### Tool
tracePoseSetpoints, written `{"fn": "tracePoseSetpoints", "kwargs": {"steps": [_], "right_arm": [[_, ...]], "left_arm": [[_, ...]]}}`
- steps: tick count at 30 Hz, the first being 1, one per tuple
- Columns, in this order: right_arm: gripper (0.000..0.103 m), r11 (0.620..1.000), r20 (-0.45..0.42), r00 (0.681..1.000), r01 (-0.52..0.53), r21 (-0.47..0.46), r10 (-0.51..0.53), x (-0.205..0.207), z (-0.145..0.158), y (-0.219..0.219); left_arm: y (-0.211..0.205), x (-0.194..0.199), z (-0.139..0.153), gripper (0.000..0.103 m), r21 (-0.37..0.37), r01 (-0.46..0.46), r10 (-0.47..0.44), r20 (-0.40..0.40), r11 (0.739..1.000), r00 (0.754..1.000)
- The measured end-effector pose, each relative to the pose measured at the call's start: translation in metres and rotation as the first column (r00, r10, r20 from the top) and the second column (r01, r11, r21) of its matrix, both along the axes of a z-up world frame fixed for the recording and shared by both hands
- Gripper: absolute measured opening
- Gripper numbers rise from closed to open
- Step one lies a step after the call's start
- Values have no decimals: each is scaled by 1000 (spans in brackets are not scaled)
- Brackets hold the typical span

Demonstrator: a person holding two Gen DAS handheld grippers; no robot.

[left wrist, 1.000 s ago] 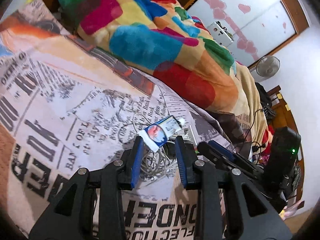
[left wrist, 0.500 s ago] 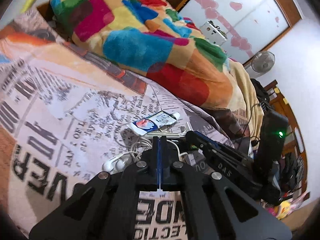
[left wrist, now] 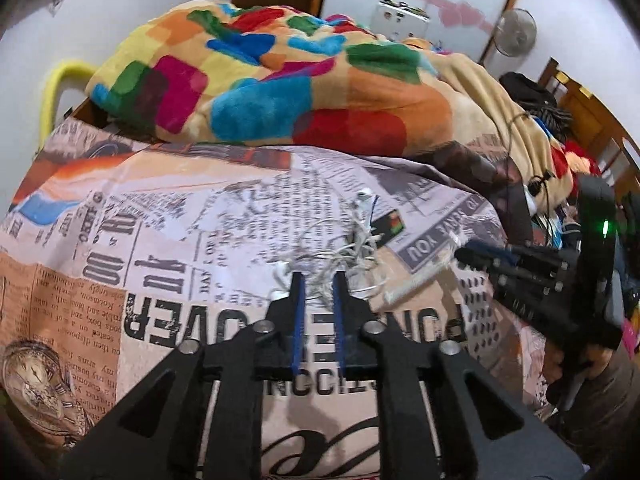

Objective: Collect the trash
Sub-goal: 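Grasp the white stick with the right tool while the left tool grasps the toothpaste tube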

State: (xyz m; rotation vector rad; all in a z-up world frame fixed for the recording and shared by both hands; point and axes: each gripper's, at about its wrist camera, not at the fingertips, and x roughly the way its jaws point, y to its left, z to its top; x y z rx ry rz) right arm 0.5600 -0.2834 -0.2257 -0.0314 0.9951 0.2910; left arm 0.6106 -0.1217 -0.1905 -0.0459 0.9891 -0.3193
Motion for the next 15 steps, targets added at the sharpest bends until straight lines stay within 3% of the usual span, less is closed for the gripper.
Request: {"fn": "tracePoseSetpoints", "kwargs": {"steps": [2, 9, 12, 15], "right_arm": [[12, 1000, -12, 1000, 7, -10, -7, -10, -4, -5], [12, 996, -59, 996, 77, 42, -74, -19, -15, -36], [12, 993, -64, 993, 101, 62, -97, -15, -17, -46], [12, 991, -74, 992, 108, 83, -102, -16, -22, -48]], "left_arm": [[-8, 2, 5, 26, -6, 10, -10, 7, 1000, 1000], [-45, 32, 24, 26, -62, 66, -64, 34, 996, 997], [-67, 46, 19, 26, -73, 106, -105, 23, 992, 994], [-88, 60, 1, 26, -21, 140, -140, -2, 990, 990]]}}
